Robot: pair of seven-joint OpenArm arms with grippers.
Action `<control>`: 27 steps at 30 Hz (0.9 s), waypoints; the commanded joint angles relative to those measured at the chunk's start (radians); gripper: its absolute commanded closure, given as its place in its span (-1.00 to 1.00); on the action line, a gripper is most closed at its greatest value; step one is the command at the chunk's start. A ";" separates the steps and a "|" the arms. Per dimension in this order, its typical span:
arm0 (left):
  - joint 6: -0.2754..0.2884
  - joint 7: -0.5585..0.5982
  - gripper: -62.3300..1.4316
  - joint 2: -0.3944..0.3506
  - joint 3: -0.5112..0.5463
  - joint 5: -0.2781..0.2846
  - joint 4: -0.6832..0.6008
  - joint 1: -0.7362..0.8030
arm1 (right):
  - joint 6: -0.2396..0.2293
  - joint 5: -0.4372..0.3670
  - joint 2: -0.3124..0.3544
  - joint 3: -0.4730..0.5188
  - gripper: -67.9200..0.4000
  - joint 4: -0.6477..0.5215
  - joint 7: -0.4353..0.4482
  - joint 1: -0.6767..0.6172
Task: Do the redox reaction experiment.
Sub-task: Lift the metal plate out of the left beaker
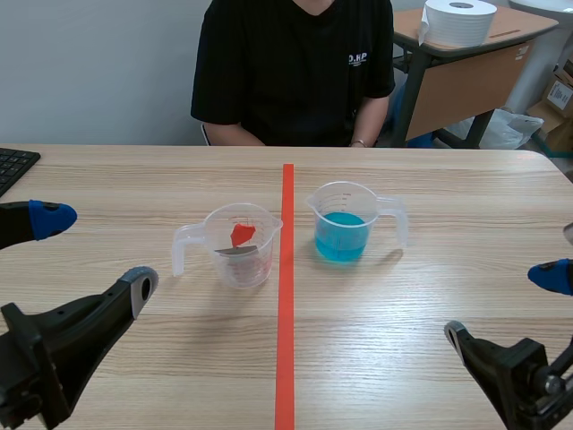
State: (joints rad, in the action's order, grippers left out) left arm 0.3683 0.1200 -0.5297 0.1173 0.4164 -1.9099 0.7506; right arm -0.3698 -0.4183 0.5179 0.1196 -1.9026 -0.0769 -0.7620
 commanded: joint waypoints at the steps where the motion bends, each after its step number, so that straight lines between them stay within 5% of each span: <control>1: 0.001 0.010 -1.00 -0.002 0.006 0.006 -0.015 0.000 | 0.004 -0.007 0.003 0.004 -1.00 -0.019 0.011 0.011; 18: -0.004 0.010 -1.00 -0.003 0.006 0.006 -0.015 0.000 | 0.004 -0.007 0.003 0.004 -1.00 -0.019 0.011 0.011; 27: -0.113 0.018 -1.00 -0.003 0.020 -0.061 0.034 0.081 | 0.004 -0.008 0.003 0.004 -1.00 -0.019 0.011 0.011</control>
State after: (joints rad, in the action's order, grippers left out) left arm 0.2596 0.1242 -0.5297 0.1223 0.3569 -1.8835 0.8074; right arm -0.3698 -0.4183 0.5179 0.1196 -1.9026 -0.0769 -0.7620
